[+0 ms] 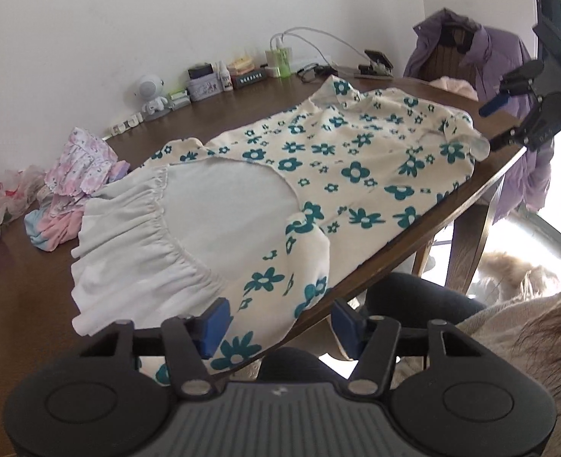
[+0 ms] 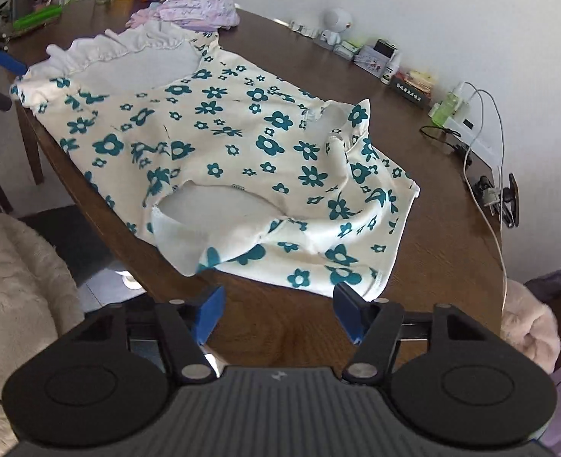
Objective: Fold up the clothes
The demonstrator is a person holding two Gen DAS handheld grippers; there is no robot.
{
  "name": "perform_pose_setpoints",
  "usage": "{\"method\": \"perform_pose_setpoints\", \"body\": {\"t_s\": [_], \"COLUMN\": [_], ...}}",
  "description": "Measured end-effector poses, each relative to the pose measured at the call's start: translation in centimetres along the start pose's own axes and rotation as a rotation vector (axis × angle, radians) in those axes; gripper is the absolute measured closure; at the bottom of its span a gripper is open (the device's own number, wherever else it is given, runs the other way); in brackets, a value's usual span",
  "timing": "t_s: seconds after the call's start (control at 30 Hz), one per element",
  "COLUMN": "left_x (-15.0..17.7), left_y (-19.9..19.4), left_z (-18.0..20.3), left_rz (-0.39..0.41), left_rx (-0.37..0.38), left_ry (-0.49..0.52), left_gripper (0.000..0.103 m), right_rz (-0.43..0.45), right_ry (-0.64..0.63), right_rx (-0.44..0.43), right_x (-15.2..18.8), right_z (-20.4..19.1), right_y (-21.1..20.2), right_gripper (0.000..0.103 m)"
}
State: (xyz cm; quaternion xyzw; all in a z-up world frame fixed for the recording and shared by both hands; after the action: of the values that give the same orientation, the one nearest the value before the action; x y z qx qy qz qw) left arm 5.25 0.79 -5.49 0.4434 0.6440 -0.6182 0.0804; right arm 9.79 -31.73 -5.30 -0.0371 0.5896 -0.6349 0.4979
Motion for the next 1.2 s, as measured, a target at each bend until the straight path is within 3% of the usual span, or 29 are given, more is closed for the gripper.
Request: {"method": "perform_pose_setpoints", "body": {"t_s": [0.2, 0.3, 0.37, 0.47, 0.5, 0.53, 0.57, 0.83, 0.93, 1.07, 1.2], "left_x": [-0.6, -1.1, -0.9, -1.0, -1.1, -1.2, -1.3, -5.0, -7.7, -11.0, -12.4], "left_y": [0.8, 1.5, 1.8, 2.1, 2.1, 2.2, 2.2, 0.3, 0.5, 2.7, 7.5], "left_z": [0.8, 0.8, 0.5, 0.1, 0.0, -0.1, -0.2, -2.0, -4.2, -7.4, -9.5], "left_rz": [-0.045, -0.077, -0.093, -0.106, -0.107, -0.106, -0.105, -0.032, 0.000, 0.020, -0.026], "left_rx": [-0.034, -0.044, -0.042, -0.029, -0.025, -0.028, -0.032, -0.115, -0.174, -0.200, -0.176], "left_ry": [0.106, 0.129, 0.127, 0.104, 0.094, 0.092, 0.090, 0.123, 0.139, 0.165, 0.177], "left_gripper": [0.051, 0.060, 0.074, 0.085, 0.087, 0.092, 0.095, 0.101, 0.101, 0.101, 0.100], "right_rz": [0.003, 0.013, 0.015, 0.016, 0.008, 0.000, -0.007, 0.043, 0.082, 0.099, 0.028], "right_ry": [-0.166, -0.224, -0.216, -0.229, -0.231, -0.234, -0.231, -0.174, -0.185, -0.194, -0.182], "right_rx": [-0.080, -0.131, -0.168, -0.198, -0.203, -0.207, -0.202, -0.180, -0.120, -0.069, -0.080], "right_x": [-1.1, -1.7, -1.9, -1.9, -2.0, -2.0, -2.0, -3.6, -5.7, -8.3, -9.2], "right_z": [0.1, -0.2, -0.2, -0.3, -0.3, -0.3, -0.2, 1.3, 3.0, 5.1, 5.6], "right_y": [1.6, 2.3, 2.5, 2.5, 2.7, 2.8, 3.1, 1.4, 0.5, 1.3, 5.5], "right_gripper": [0.043, 0.044, 0.049, 0.058, 0.070, 0.091, 0.096, 0.101, 0.101, 0.102, 0.101]}}
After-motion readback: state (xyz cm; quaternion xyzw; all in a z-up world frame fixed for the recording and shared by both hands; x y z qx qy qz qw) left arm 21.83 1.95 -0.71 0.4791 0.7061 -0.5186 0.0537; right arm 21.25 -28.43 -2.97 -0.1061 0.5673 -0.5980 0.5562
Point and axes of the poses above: each gripper's, at about its wrist camera, not at the fingertips, and y roughly the way its jaws point, z to its right, x to its underside, the point moved 8 cm from there along y, roughly the way its jaws point, and after that the axes turned 2 degrees about -z, right-handed, at the moved point
